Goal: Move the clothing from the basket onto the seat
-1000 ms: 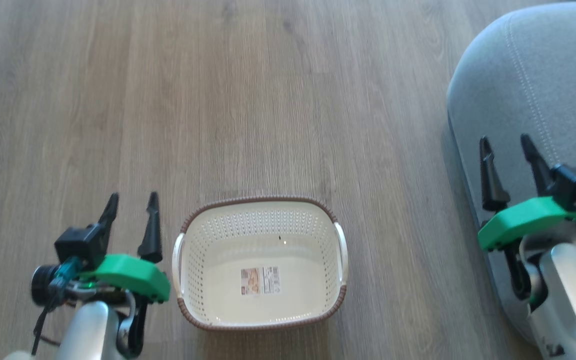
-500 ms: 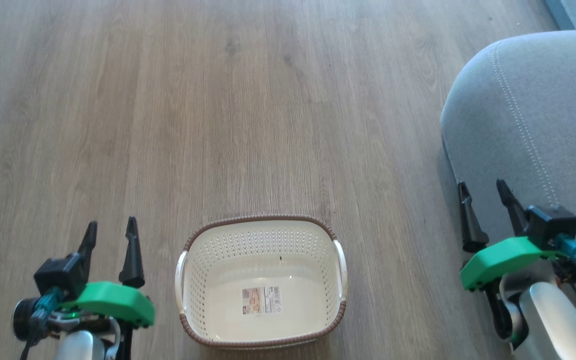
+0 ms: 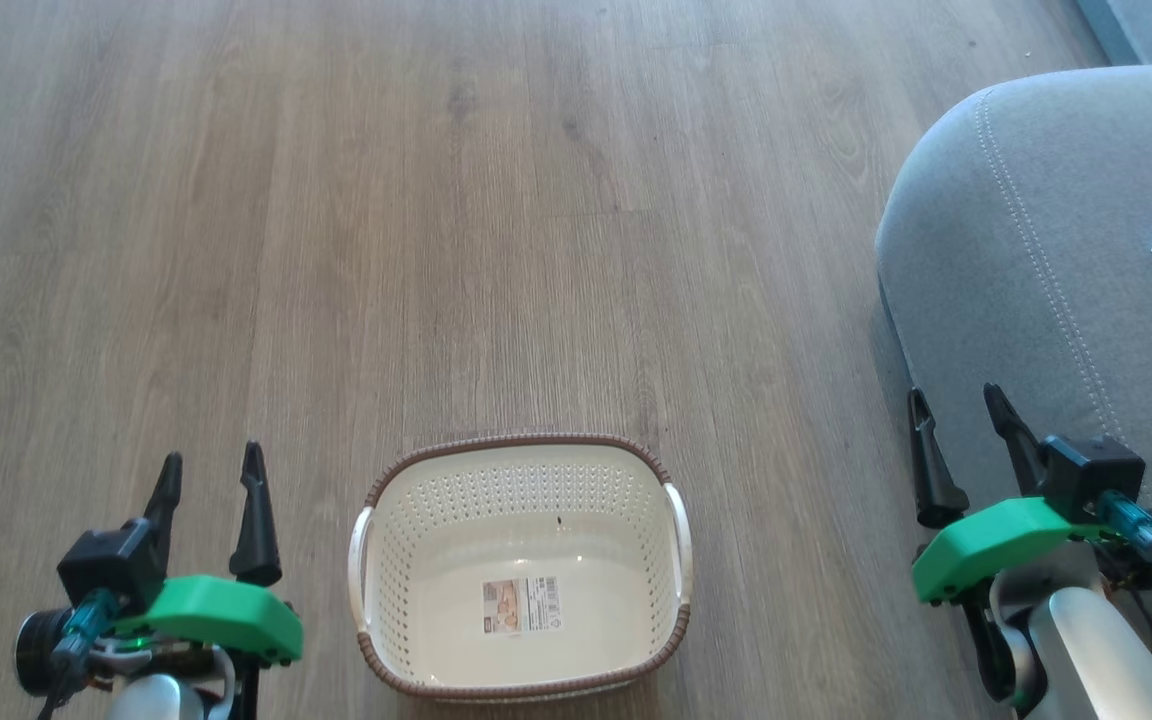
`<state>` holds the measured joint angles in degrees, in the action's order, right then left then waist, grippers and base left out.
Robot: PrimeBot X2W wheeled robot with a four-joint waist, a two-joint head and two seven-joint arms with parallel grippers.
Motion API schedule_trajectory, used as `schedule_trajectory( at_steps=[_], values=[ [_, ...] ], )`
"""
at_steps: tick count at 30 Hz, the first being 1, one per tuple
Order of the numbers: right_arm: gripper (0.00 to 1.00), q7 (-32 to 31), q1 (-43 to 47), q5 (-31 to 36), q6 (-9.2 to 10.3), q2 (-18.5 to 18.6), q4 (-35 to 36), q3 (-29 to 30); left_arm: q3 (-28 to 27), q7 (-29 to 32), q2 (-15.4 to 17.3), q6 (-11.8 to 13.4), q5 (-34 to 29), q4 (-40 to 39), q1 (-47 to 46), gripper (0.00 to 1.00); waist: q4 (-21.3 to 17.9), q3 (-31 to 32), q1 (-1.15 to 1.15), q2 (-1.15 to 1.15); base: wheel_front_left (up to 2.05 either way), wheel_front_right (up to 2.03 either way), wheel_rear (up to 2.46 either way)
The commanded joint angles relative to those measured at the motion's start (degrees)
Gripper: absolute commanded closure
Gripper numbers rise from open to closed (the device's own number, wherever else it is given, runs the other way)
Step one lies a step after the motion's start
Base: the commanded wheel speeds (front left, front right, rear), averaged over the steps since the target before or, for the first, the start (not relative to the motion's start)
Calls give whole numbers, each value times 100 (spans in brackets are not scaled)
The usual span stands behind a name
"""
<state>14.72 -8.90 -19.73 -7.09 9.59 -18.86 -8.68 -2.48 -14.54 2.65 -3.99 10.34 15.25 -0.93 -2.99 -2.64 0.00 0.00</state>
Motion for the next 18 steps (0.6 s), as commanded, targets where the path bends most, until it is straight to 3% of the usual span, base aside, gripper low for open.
schedule_trajectory(
  at_steps=[1,5,6,18],
  values=[
    [0,28,-38,30,-40,27,180,-56,-170,-46,23,25,5,-216,-115,0,3,-1,0,0,0,0,0],
    [0,28,-38,53,-40,24,162,-65,-154,-46,23,31,18,-215,-99,0,8,10,0,0,0,0,0],
    [100,0,1,9,0,-1,-1,14,6,0,0,3,3,-24,1,100,9,10,0,0,0,0,0],
    [100,-150,84,-535,-3,-78,-193,58,-47,212,-7,-27,596,259,-13,100,31,29,0,0,0,0,0]
  ],
)
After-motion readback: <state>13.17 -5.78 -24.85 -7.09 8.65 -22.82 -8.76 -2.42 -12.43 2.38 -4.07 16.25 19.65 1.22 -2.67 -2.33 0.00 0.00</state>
